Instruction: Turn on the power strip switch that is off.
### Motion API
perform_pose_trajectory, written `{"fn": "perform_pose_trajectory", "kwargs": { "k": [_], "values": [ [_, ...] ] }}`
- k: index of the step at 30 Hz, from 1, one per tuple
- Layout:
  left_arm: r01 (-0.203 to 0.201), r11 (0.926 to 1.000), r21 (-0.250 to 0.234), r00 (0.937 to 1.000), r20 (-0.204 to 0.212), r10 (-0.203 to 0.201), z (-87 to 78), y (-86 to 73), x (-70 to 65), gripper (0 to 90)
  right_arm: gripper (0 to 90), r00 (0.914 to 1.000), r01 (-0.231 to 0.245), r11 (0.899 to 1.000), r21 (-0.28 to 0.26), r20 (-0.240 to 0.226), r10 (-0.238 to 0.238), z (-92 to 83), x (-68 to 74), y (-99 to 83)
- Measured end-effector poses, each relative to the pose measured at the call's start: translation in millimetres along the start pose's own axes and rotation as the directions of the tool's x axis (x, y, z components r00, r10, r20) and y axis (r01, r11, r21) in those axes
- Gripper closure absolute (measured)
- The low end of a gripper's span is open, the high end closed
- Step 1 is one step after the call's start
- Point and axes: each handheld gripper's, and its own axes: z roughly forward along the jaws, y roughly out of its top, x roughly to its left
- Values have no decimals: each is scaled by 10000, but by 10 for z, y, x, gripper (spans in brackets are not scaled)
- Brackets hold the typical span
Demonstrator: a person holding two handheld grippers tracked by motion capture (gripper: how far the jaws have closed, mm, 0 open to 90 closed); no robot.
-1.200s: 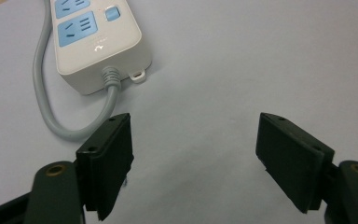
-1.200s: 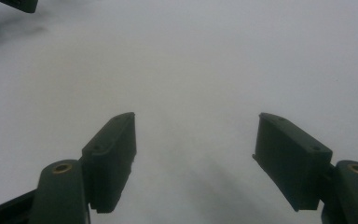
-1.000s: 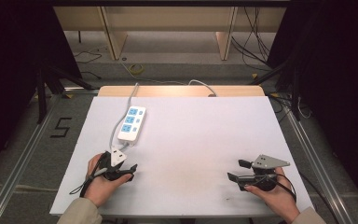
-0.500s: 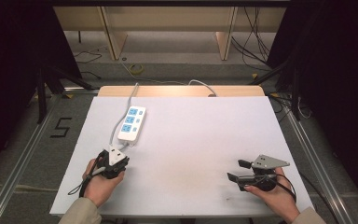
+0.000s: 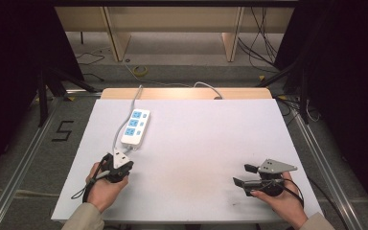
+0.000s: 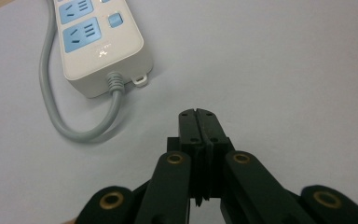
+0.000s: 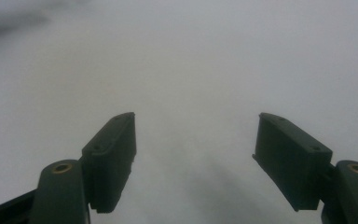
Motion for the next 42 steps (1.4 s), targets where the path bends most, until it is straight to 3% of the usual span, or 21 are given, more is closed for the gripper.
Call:
{"fn": "perform_pose_trajectory", "kwargs": {
  "k": [4, 19, 42],
  "values": [
    [187, 9998, -78, 9997, -140, -188, -4, 73, 21, 898, 299, 10000, -22, 10000, -1, 2, 22, 2, 1, -2],
    [619, 9978, 225, 9981, -67, -617, 54, 271, 66, 899, 299, 10000, -26, 10000, 22, -24, 26, 7, -1, -4],
    [810, 9957, 446, 9966, -196, -802, 145, 420, 183, 899, 300, 10000, -51, 10000, 59, -52, 51, 18, 4, -8]
  ]
}}
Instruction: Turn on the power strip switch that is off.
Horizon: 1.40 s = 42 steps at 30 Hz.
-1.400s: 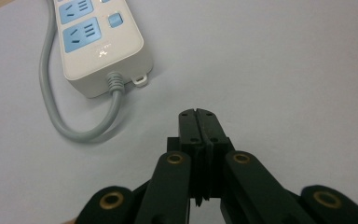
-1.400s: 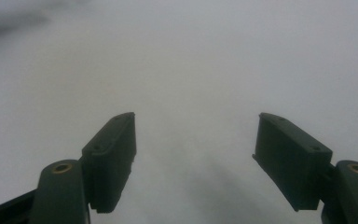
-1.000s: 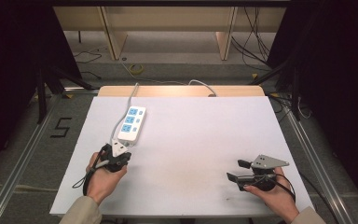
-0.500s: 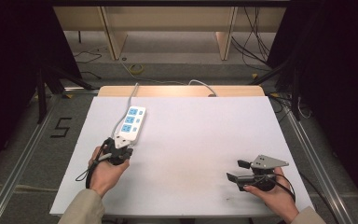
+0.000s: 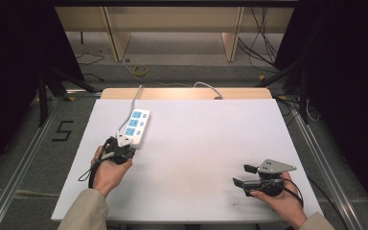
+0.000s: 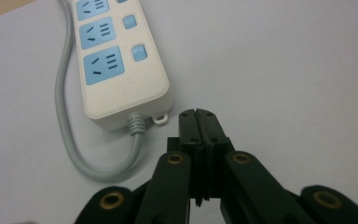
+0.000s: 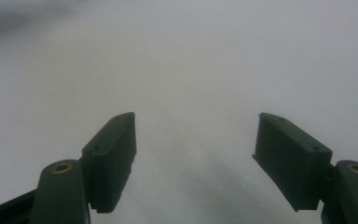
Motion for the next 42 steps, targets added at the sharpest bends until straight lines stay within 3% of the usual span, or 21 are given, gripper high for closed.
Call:
{"fn": "perform_pose_trajectory", "kwargs": {
  "k": [20, 42],
  "values": [
    [-129, 9998, 180, 9999, -97, 131, 60, 159, 75, 898, 300, 10000, 32, 10000, 42, 50, -32, 2, -8, -3],
    [19, 9987, 507, 10000, -30, -18, 106, 332, 197, 898, 300, 10000, 5, 10000, 63, 66, -5, 0, -12, -7]
  ]
}}
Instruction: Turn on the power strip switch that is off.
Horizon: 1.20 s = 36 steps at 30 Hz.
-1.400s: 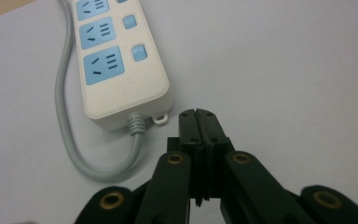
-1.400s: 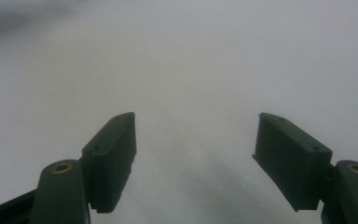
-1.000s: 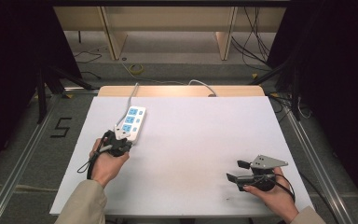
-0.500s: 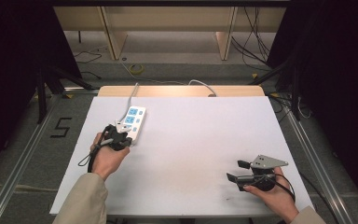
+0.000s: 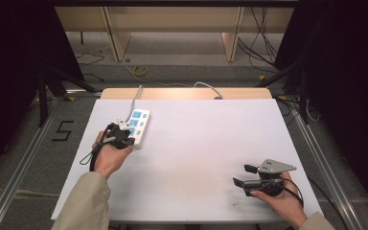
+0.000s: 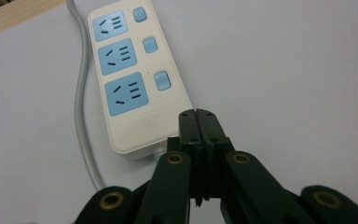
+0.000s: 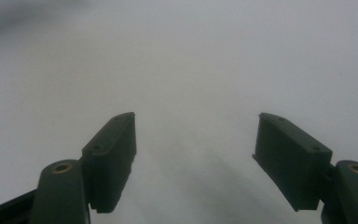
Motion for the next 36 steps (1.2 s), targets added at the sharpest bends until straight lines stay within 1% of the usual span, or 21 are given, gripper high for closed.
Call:
{"fn": "perform_pose_trajectory", "kwargs": {
  "k": [11, 13, 16, 18, 20, 25, 26, 36],
  "values": [
    [39, 9999, 116, 10000, 10, -39, 37, 77, 34, 898, 300, 10000, -3, 10000, 3, -7, 3, 1, 1, -1],
    [-14, 9997, 226, 10000, 22, 13, 45, 88, 46, 898, 300, 10000, -6, 10000, 4, -8, 6, 2, 2, 0],
    [73, 9997, 246, 10000, 7, -73, 65, 101, 53, 898, 300, 10000, 11, 10000, -12, -11, -12, 3, 2, 0],
    [12, 9995, 330, 10000, 11, -12, 73, 114, 64, 898, 300, 10000, 5, 10000, -14, -12, -5, 2, 2, 0],
    [57, 9994, 336, 10000, 4, -57, 85, 128, 63, 898, 300, 10000, 4, 10000, -15, -17, -4, 2, 2, 0],
    [-15, 9991, 412, 10000, 29, 14, 104, 167, 72, 898, 300, 10000, 9, 10000, -17, -25, -9, 4, 2, -1],
    [31, 9992, 401, 10000, 30, -32, 109, 174, 72, 898, 300, 10000, 7, 10000, -27, -30, -7, 6, 2, -2],
    [26, 9984, 567, 10000, 16, -27, 167, 242, 98, 898, 301, 10000, 11, 10000, -19, -32, -11, 3, 5, -1]
  ]
}}
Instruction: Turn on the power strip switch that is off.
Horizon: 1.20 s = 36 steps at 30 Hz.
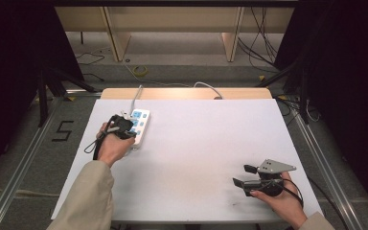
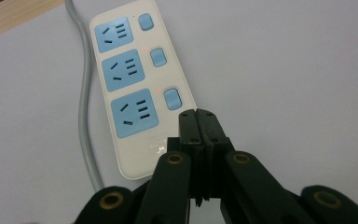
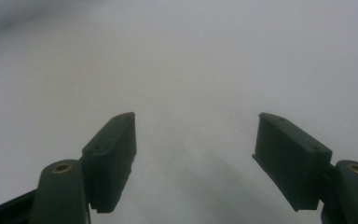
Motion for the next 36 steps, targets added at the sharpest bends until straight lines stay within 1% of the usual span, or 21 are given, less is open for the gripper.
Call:
{"fn": "perform_pose_trajectory", "kwargs": {
  "k": [10, 24, 29, 31, 36],
  "values": [
    [-132, 9998, 152, 9999, 21, 132, 53, 87, 10, 898, 301, 9999, -84, 10000, -30, 64, 84, -17, -14, -13],
    [-54, 9995, 326, 10000, 12, 54, 99, 151, 58, 898, 303, 9999, -67, 10000, -36, 113, 67, -30, -16, -25],
    [-82, 9993, 352, 10000, -19, 83, 107, 184, 65, 898, 303, 9998, -125, 9999, -30, 154, 125, -33, -16, -27],
    [-160, 9990, 408, 9999, -13, 161, 112, 197, 68, 898, 303, 9998, -124, 9999, -31, 158, 124, -34, -16, -27],
    [-153, 9987, 478, 9999, -22, 155, 138, 215, 80, 898, 303, 9998, -103, 9999, -25, 165, 104, -40, -15, -27]
  ]
}}
